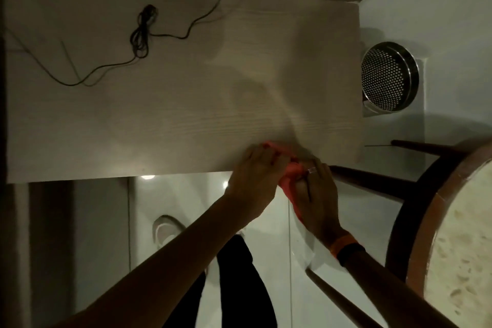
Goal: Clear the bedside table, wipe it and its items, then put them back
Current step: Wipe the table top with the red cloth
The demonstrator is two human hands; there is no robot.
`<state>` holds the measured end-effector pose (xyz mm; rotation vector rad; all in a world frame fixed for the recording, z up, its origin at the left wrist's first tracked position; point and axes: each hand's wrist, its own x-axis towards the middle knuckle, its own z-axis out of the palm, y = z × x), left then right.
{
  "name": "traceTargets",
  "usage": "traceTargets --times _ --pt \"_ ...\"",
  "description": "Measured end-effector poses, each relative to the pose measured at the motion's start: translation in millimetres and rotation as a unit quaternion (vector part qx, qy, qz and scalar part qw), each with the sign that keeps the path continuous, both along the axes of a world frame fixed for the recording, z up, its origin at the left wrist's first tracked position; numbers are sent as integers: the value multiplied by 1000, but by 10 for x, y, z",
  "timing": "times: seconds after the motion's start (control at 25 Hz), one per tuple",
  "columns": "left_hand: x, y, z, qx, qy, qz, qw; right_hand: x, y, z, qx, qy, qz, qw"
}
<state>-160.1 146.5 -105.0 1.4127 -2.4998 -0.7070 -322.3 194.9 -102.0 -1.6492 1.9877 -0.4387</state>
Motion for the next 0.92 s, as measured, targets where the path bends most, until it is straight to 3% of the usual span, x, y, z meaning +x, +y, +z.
traceTargets --times 0.08,0.12,0.16,0.24,0.28,0.36,0.44,0.48,0.56,0.68,0.76,0.92 --pt "471 -155 274 165 69 56 982 220 -278 104 70 -131 10 989" --pt "718 -286 386 260 111 92 955 352 -465 190 135 -215 18 967" --pt "958 -441 464 345 152 122 918 451 -684 212 215 -311 24 925" --pt "1380 -700 466 400 190 209 872 636 -1127 265 350 -420 11 837" --pt "1549 -790 441 404 175 241 865 687 -1341 260 378 -395 -3 837" --pt "1858 -808 344 332 47 279 900 780 -1616 231 312 -256 -38 914" --pt "2026 -718 283 149 -50 301 941 817 -1660 226 112 -121 -40 986" --pt "2052 -666 291 48 -69 286 955 856 -1593 203 13 -65 5 998" --pt "2043 -543 239 -59 -52 215 973 1044 -1325 151 -84 25 137 987" --pt "1886 -262 -44 -26 -92 84 992 1364 -904 -37 -52 155 322 932" --pt "1840 -93 -234 -1 -135 42 990 1432 -693 -153 -27 223 327 918" --pt "1898 21 -397 -46 -155 -39 986 1440 -224 -175 -10 260 242 935"
